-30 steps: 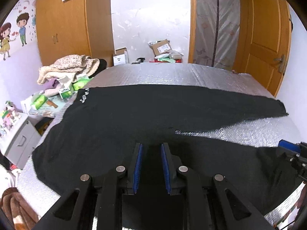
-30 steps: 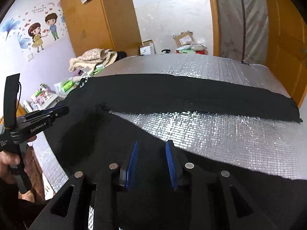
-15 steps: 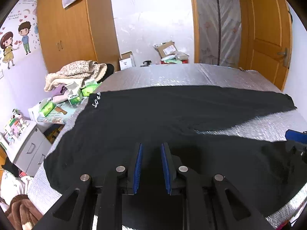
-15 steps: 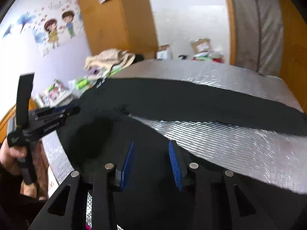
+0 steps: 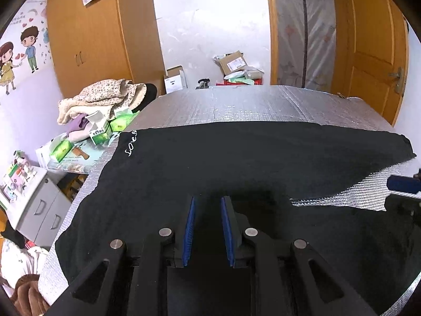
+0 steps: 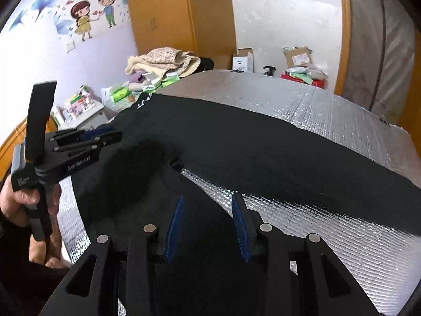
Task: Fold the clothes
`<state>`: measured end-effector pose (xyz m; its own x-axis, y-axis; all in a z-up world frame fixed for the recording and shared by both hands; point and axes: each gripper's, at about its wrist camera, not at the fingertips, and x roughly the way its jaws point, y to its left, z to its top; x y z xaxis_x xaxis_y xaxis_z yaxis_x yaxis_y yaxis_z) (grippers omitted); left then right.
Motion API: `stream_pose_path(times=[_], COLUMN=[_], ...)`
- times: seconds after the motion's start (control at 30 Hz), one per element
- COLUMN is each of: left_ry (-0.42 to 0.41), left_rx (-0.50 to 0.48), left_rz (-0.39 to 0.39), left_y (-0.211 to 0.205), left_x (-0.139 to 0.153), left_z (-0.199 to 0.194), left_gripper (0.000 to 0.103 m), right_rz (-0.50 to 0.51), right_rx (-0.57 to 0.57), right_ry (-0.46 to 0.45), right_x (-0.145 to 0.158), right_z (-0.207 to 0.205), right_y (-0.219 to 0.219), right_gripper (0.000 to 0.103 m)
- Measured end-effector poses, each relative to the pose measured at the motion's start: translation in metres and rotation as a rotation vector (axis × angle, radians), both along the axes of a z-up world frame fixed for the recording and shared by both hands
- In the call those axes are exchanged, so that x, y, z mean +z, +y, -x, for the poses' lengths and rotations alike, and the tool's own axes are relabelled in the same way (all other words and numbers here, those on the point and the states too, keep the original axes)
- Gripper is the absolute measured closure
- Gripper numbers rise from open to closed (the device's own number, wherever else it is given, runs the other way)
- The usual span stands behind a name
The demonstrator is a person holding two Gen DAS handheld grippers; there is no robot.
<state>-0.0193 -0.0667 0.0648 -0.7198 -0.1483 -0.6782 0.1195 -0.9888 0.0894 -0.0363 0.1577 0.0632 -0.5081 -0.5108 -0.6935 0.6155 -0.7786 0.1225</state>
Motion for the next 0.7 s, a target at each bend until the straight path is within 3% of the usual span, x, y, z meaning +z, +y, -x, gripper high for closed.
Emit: stream_pose_path(times=[0.47, 0.7], left_ry=[0.005, 0.03], left_rx=[0.035, 0.08], left_rz=[0.074, 0.062], left_y=[-0.032, -0.072], left_x=[0.002, 0.002], left_z=[0.029, 0.047], left_gripper=[0.083, 0.08], right_rz=[0.019, -0.012], right_rx=[0.034, 0.084], right_ry=[0.044, 0.047], right_x=[0.012, 0.004], right_z=[0.047, 0.069], right_y=[-0.015, -0.032], right_gripper=[0.064, 0.061])
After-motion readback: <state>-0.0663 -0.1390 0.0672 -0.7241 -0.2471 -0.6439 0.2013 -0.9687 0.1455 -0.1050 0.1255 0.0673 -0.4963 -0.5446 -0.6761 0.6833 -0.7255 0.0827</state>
